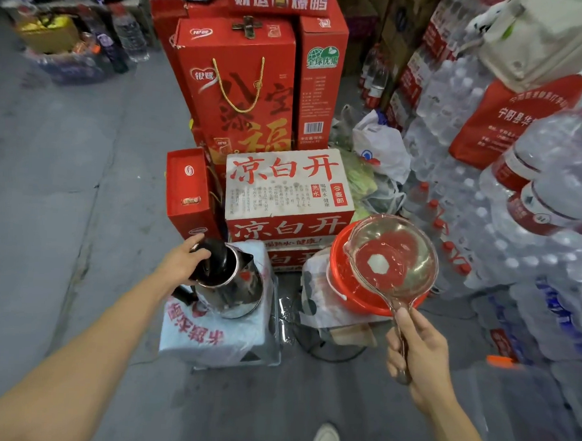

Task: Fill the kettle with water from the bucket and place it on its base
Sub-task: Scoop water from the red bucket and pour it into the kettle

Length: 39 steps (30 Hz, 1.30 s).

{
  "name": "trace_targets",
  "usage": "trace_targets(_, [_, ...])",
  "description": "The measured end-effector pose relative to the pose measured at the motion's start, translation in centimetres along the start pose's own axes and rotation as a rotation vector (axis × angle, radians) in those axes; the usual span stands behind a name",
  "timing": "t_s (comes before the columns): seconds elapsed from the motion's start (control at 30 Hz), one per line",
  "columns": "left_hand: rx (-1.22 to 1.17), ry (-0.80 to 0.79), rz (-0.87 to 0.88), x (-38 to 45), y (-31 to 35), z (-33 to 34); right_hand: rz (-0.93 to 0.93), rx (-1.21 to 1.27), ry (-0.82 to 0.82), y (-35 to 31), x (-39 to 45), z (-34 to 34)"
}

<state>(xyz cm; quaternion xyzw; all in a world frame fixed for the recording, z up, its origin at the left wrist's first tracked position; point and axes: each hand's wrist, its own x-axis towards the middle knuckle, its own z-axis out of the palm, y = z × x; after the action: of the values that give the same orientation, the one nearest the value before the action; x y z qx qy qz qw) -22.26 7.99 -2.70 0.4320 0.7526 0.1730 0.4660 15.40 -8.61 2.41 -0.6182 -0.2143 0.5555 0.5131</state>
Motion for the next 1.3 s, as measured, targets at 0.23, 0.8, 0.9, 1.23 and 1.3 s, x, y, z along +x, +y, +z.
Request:
trace_targets(0.23, [-0.426, 0.033, 0.073, -2.5, -1.1, -2.6, 0.027, 0.077, -0.038, 0.1, -1.4, 1.3])
trace_targets(0.8, [0.018, -0.041, 0.329, -4.8, -4.7, -7.0, 0.017, 0.055, -0.068, 2.0, -5.6, 7.9])
trace_targets(0.9, [0.162, -0.012, 0.372, -4.4, -5.4, -7.7, 0.024, 0.049, -0.096, 2.6, -5.7, 9.6])
trace_targets(1.23, [0.379, 0.059, 0.367, -3.5, -6.1, -8.2, -0.021, -0.059, -0.186, 4.6, -4.7, 14.9])
trace_targets(1.3, [0.392, 0.064, 0.357, -3.4, -6.3, -8.1, -0.021, -0.087, -0.197, 5.0, -4.3, 15.6])
